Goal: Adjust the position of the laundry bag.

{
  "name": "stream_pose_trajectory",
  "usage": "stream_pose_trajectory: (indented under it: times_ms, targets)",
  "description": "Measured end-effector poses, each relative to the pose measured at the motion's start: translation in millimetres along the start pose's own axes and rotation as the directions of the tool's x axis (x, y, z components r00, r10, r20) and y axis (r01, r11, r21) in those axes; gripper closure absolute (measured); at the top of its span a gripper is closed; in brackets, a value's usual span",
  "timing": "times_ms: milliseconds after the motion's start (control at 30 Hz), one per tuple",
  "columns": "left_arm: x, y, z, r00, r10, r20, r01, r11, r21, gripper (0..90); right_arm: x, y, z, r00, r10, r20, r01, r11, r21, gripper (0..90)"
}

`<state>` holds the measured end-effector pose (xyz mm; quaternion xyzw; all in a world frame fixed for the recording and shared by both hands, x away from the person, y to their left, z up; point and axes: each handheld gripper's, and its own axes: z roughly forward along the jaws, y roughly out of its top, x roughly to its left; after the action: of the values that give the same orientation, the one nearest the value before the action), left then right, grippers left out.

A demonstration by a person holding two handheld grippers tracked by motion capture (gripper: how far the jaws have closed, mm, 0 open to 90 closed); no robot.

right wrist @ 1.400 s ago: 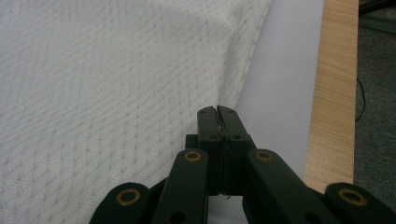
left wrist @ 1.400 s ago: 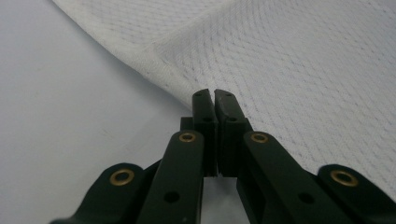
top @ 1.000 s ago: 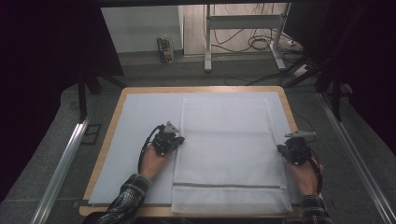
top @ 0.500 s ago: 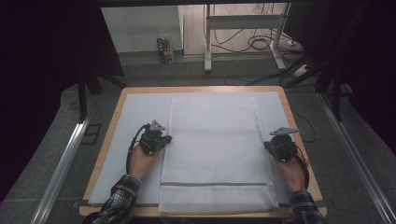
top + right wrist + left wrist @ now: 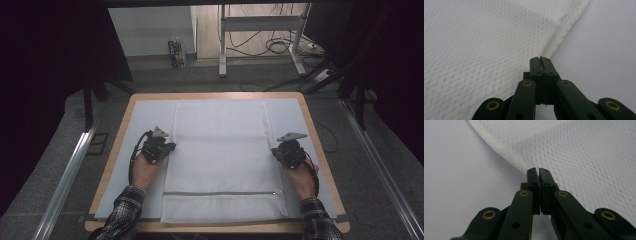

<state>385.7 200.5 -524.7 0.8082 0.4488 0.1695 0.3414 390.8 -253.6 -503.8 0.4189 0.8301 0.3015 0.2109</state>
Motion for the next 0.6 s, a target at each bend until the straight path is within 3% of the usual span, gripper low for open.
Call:
stream_pose_trajectory:
  times_ms: [267, 600]
  targets:
    - [14.5, -1.6, 2.7, 0.999, -0.007, -0.044, 0.008, 0.9999, 0.015, 89.0, 7.9, 8.2, 9.4, 0.9998, -0.012, -0.018, 0.012, 1.0, -0.008, 88.1]
    - [26.7, -5.2, 1.9, 0.9975, -0.04, -0.057, 0.041, 0.9991, 0.011, 88.7, 15.9, 14.5, 16.7, 0.9992, -0.032, -0.023, 0.032, 0.999, -0.012, 88.0]
